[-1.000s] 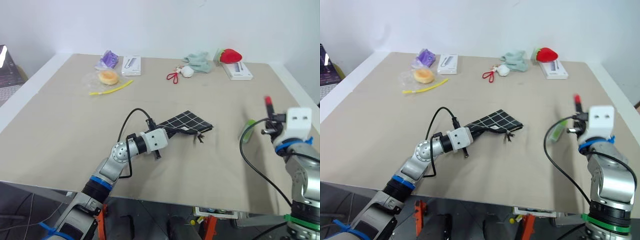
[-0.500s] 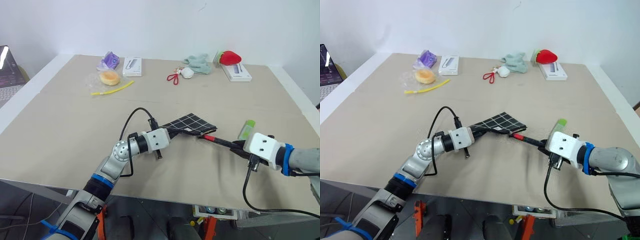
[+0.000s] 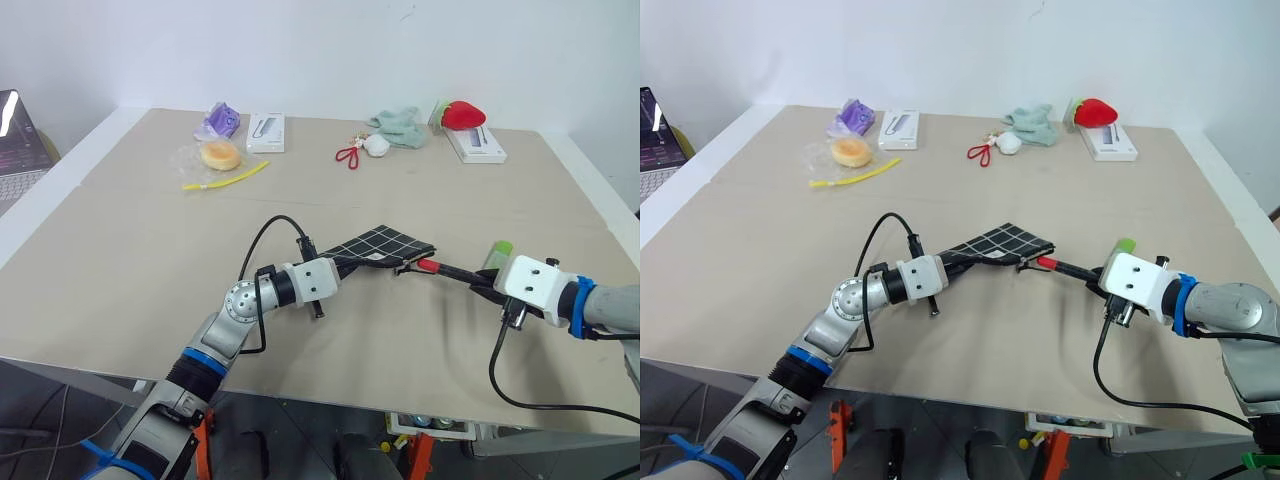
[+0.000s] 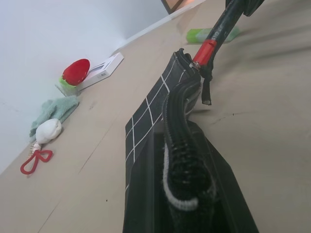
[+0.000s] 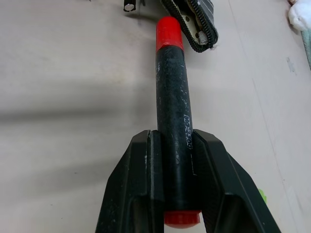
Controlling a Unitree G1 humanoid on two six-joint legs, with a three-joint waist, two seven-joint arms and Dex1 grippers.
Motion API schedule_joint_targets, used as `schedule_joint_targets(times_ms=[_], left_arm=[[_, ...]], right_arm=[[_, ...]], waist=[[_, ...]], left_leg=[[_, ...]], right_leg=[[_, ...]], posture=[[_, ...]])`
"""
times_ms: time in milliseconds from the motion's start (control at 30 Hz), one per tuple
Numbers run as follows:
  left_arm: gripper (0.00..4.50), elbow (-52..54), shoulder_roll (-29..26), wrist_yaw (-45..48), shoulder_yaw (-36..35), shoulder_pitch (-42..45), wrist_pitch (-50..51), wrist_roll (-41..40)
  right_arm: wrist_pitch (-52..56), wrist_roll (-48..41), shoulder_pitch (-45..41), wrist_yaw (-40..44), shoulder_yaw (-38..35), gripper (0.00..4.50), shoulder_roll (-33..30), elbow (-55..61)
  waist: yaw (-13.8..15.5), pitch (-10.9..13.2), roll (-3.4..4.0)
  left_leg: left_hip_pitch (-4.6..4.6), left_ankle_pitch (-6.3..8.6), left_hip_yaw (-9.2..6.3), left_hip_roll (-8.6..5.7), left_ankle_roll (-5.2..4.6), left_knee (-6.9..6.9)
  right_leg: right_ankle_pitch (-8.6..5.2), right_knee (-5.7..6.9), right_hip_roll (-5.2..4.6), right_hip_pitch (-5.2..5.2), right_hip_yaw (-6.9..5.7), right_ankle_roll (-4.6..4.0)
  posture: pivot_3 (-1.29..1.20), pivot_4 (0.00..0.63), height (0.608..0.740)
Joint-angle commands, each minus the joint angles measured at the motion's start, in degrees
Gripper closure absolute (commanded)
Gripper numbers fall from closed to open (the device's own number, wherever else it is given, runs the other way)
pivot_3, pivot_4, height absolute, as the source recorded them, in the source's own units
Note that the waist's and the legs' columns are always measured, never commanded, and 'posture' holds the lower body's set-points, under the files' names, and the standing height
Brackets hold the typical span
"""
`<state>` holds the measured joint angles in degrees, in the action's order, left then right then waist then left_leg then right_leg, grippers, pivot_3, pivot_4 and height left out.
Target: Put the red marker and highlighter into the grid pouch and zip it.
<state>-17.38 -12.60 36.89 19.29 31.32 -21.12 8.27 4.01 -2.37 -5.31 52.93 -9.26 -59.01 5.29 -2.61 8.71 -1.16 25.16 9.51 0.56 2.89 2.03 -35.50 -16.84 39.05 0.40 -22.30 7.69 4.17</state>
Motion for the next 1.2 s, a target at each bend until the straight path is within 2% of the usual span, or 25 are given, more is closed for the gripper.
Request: schedule_joint_targets(times_ms=[33,400,833,1033,1200], left_arm=[[4.50,1.10,-0.21,0.00,-0.47,0.90,-1.10,-0.55],[4.50,0.97,-0.17,-0.14,-0.41,0.74,-1.16,-0.44],[4.50,1.58,-0.21,0.15,-0.29,0.39,-1.09,-0.63],[4.50,1.95,-0.26,0.24,-0.31,0.23,-1.04,-0.75],[4.50,2.49,0.11,1.85,-0.26,0.34,-2.54,-2.84]], right_arm=[[0.41,-2.13,0.07,1.23,-3.41,3.91,-1.26,1.73],[1.09,-2.67,0.82,1.65,-5.64,3.91,-1.53,1.20],[0.72,-2.27,-1.51,0.46,-3.67,3.91,-0.21,0.15],[0.21,-1.47,-2.99,0.39,-1.74,3.91,0.13,-0.44],[-2.96,0.99,-4.99,0.19,2.81,3.91,1.67,-0.53]], waist=[[0.00,0.00,0.00],[-0.01,-0.01,0.01],[0.00,-0.01,0.01],[-0.01,-0.01,0.02],[-0.07,-0.02,0.03]], left_leg=[[0.00,0.00,0.00,0.00,0.00,0.00],[-0.01,0.00,-0.01,0.00,0.00,0.00],[-0.01,0.00,-0.01,0.00,0.00,-0.01],[-0.02,0.00,-0.02,0.00,0.00,-0.01],[-0.03,0.00,-0.02,0.00,0.00,0.00]], right_leg=[[0.00,0.00,0.00,0.00,0.00,0.00],[0.00,0.00,0.00,0.01,0.00,0.00],[0.00,0.00,0.00,0.03,-0.01,0.00],[0.01,0.00,0.00,0.03,-0.02,-0.02],[0.02,0.00,0.01,0.03,-0.01,-0.03]], posture=[[0.00,0.150,0.728],[0.00,0.150,0.728],[0.00,0.150,0.728],[0.00,0.150,0.728],[0.00,0.150,0.728]])
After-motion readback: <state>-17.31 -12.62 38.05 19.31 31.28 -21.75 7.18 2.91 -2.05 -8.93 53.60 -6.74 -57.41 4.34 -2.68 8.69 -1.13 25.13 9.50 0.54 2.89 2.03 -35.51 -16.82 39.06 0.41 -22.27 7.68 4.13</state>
